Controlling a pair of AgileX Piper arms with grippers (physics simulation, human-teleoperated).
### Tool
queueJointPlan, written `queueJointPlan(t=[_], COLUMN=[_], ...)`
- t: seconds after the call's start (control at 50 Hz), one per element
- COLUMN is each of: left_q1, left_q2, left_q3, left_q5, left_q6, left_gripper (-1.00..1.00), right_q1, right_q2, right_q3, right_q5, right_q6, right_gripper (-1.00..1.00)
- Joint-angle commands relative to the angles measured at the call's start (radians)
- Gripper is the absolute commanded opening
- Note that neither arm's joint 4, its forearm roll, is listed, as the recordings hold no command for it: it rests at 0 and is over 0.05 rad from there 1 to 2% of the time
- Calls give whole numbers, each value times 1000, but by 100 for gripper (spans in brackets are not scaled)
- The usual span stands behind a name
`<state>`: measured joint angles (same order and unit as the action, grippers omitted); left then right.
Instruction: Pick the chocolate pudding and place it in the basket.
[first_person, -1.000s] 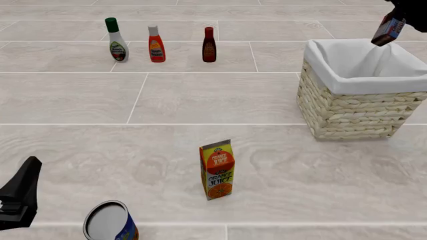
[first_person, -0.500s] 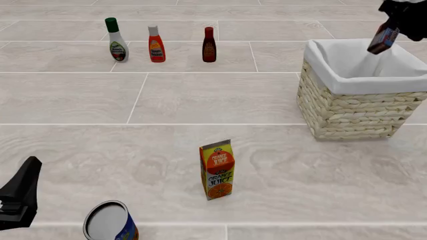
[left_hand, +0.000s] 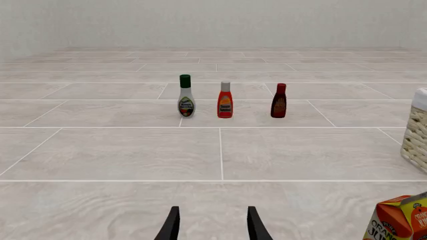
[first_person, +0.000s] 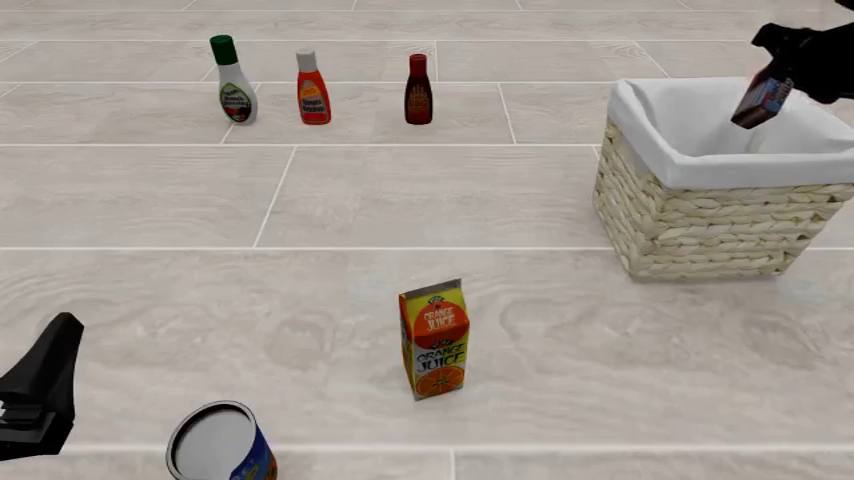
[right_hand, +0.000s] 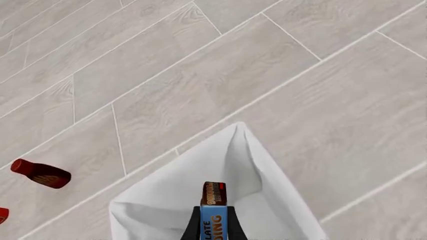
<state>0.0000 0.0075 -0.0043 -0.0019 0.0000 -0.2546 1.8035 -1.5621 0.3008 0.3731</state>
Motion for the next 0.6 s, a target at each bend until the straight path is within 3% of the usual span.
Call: queueJointPlan(t=[0.02, 0.6], left_q1=[0, 0], left_q2=[0, 0], left_q3=[0, 0], left_q5=[0, 0], left_q6=[0, 0], left_gripper=[100, 100], right_q1=[1, -5], right_q2=[9, 31], right_q3=[21, 72], right_q5=[-17, -40], right_q6=[17, 32], right_gripper=[-100, -100])
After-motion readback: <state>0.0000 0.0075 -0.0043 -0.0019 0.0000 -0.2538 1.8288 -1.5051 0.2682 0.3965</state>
